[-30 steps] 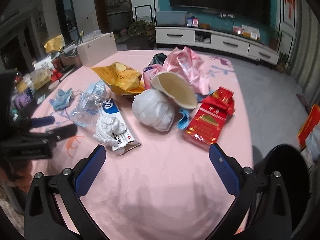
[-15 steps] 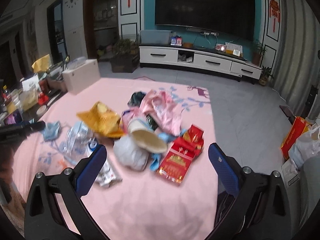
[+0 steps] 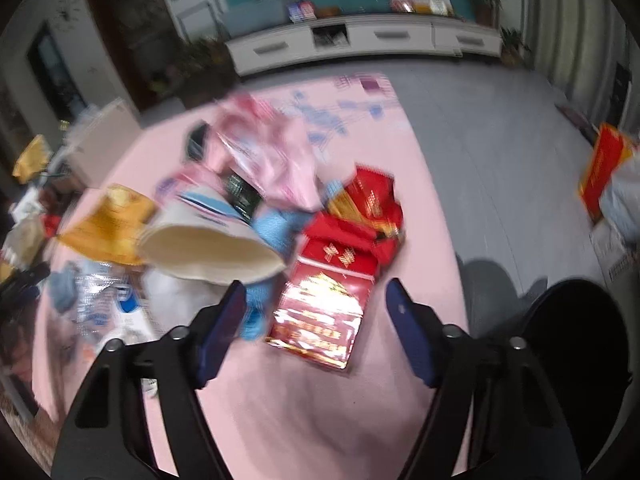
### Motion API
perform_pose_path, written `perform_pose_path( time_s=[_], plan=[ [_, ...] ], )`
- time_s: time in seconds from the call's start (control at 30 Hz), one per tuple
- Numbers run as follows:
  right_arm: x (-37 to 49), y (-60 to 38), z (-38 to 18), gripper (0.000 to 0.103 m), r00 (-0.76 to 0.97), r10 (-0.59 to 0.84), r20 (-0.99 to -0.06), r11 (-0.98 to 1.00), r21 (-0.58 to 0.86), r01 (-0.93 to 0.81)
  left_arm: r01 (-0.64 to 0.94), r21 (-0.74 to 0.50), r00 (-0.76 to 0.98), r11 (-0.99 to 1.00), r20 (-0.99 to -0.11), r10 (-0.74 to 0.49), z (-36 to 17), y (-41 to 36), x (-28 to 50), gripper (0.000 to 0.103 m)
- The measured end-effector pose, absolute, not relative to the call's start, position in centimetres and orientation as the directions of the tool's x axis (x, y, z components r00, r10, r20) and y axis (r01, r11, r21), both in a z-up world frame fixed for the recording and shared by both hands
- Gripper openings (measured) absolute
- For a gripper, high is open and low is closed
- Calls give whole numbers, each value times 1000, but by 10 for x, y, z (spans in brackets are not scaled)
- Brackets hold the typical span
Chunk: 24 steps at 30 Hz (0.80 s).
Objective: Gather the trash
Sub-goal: 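Reach the left tool to the blue face mask and the right tool to the red cigarette pack, then grasp the blue mask with the left tool while the right tool grasps the red cigarette pack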
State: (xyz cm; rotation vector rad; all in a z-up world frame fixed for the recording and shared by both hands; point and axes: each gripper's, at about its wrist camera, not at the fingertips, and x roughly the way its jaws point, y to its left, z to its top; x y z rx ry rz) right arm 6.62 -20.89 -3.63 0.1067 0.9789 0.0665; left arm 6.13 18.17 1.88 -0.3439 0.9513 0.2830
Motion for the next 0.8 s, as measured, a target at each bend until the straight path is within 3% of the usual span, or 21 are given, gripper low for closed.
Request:
perform_pose_path(
  time_s=[0.23,0.5,0.6,0.8],
  plan=[
    [72,-202,-50,67,560,80,-825,995,97,1,-413,-168,508,895,-858,73,-7,193,78,86],
    [72,-198,-54,64,570,81,-818,996,88,-16,-409,-171,502,896,-862,65,-14,191,81,32],
    [70,-202,-55,62,580,91,-810,995,101,-15,-399,-222,527,890,-849,25,-11,188,76,25],
    [46,-208,-44,58,597,124,-793,990,140,-20,-339,-304,615,891,-788,-35,15,166,53,24]
  ],
)
